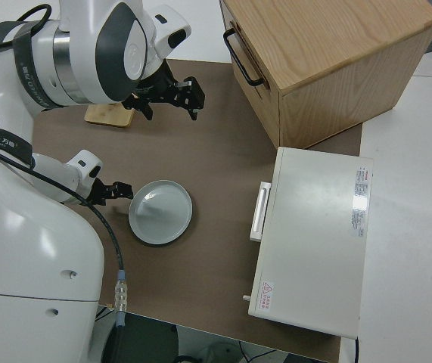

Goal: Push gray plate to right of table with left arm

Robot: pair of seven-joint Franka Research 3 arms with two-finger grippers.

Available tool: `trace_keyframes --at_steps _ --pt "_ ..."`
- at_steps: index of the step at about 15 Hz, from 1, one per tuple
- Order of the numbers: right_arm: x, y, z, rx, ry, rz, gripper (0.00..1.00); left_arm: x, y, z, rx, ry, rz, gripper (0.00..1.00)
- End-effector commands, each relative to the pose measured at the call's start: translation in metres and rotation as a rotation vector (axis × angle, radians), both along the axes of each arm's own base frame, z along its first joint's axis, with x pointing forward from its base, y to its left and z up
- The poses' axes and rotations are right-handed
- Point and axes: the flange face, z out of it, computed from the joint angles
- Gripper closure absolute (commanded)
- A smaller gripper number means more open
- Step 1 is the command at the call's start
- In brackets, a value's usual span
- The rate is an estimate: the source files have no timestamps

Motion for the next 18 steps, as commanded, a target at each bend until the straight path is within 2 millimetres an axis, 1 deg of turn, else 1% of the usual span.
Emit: trace_keyframes --at_steps 1,3,5,6,8,9,10,12,14,16,18 --pt "-0.003 0.0 0.003 0.006 0.004 -0.004 0.017 0.007 0.044 0.019 0.046 0.053 -0.057 0.0" --pt "-0.003 0.0 0.003 0.006 0.004 -0.004 0.017 0.016 0.065 0.032 0.055 0.096 -0.1 0.0" --pt "-0.003 0.0 0.003 0.006 0.004 -0.004 0.017 0.031 0.095 0.047 0.077 0.126 -0.117 0.0" --pt "-0.003 0.0 0.003 0.006 0.004 -0.004 0.017 0.038 0.112 0.058 0.086 0.136 -0.123 0.0" --pt "-0.003 0.0 0.003 0.006 0.004 -0.004 0.017 0.054 0.158 0.082 0.093 0.17 -0.143 0.0" --pt "-0.003 0.0 0.003 0.006 0.004 -0.004 0.017 0.059 0.178 0.096 0.083 0.186 -0.165 0.0" --pt "-0.003 0.0 0.003 0.006 0.004 -0.004 0.017 0.062 0.196 0.105 0.088 0.197 -0.183 0.0" --pt "-0.003 0.0 0.003 0.006 0.004 -0.004 0.017 0.069 0.23 0.115 0.101 0.223 -0.199 0.0" --pt "-0.003 0.0 0.003 0.006 0.004 -0.004 0.017 0.079 0.265 0.13 0.1 0.21 -0.216 0.0" --pt "-0.003 0.0 0.003 0.006 0.004 -0.006 0.017 0.081 0.295 0.144 0.112 0.215 -0.24 0.0" --pt "-0.003 0.0 0.003 0.006 0.004 -0.004 0.017 0.085 0.338 0.161 0.114 0.213 -0.271 0.0"
